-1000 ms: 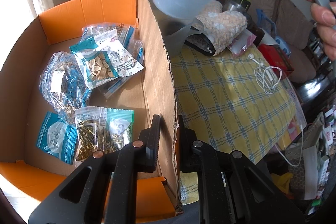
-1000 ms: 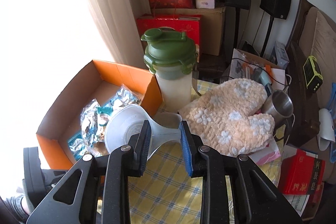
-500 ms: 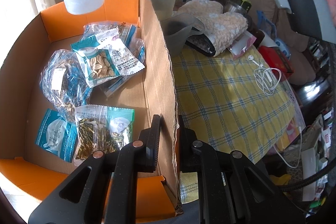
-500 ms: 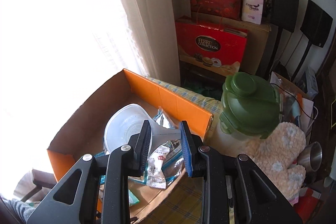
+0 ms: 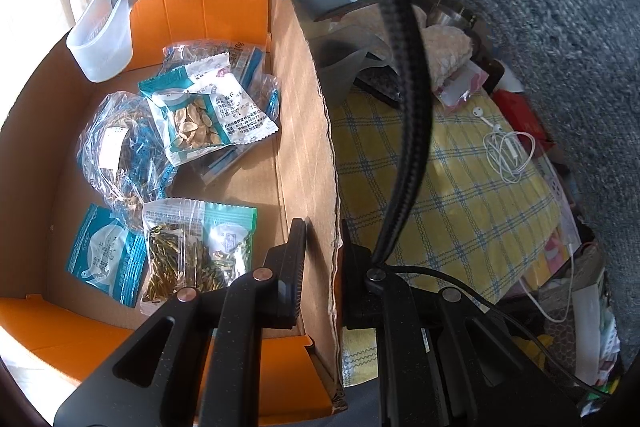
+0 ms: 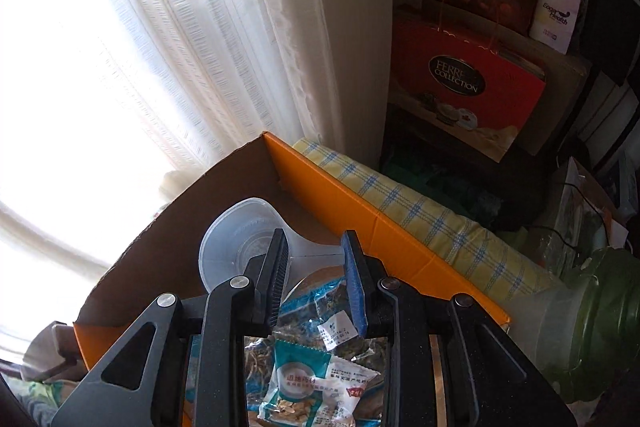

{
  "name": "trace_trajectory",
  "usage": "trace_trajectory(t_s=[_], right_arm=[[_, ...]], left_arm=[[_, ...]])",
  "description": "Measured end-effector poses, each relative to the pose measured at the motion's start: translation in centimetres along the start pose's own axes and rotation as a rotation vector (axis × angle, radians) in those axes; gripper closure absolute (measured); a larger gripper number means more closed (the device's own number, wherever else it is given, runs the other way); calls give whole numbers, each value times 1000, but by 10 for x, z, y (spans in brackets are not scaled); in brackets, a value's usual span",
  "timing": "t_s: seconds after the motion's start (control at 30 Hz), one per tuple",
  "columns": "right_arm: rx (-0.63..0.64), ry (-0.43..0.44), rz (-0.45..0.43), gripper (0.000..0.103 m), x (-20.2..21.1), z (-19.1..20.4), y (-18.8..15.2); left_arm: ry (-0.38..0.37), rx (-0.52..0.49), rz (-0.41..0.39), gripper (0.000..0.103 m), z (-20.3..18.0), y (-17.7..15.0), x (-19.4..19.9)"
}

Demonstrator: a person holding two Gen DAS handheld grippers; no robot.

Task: Organize objects
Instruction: 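Lift the measuring jug into the cardboard box and release it, then move the right gripper back over the table toward the second clear jug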

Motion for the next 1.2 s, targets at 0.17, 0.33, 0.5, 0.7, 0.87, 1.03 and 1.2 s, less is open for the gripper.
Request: trace_trajectory(t_s=[0.17,0.33,0.5,0.7,0.87,1.03,1.2], right_arm=[[5,-16,36,76,-26,3,1],[-2,-32,61,75,-43,3,-3],[-22,-24,68,66,-44,3,-5],[9,-40,19,56,-13,9,-2],[36,-61,-27,52,18,16,-3],[41,-77,-74,51,51,21,-12],[15,-87,-119,51,86,18,-22]], left_arm=[[0,-3,0,91,0,0,-1],[4,-6,-1,91,0,0,-1],[3,-7,0,91,0,0,-2],[4,-8,0,91,-1,1,-2],[7,-12,-3,91,0,1,-2],[15,-18,-7,91,-2,1,-2],[24,-23,-10,91,-2,1,-3]])
Point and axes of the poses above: each gripper's, at about its wrist camera, not at the fingertips, and x roughly against the way its jaws point, z to its left, y to its top, the point moved 7 cm from there along -x, roughly the way its jaws point, and after that the axes turned 1 degree about -y, right-handed, at the moved point
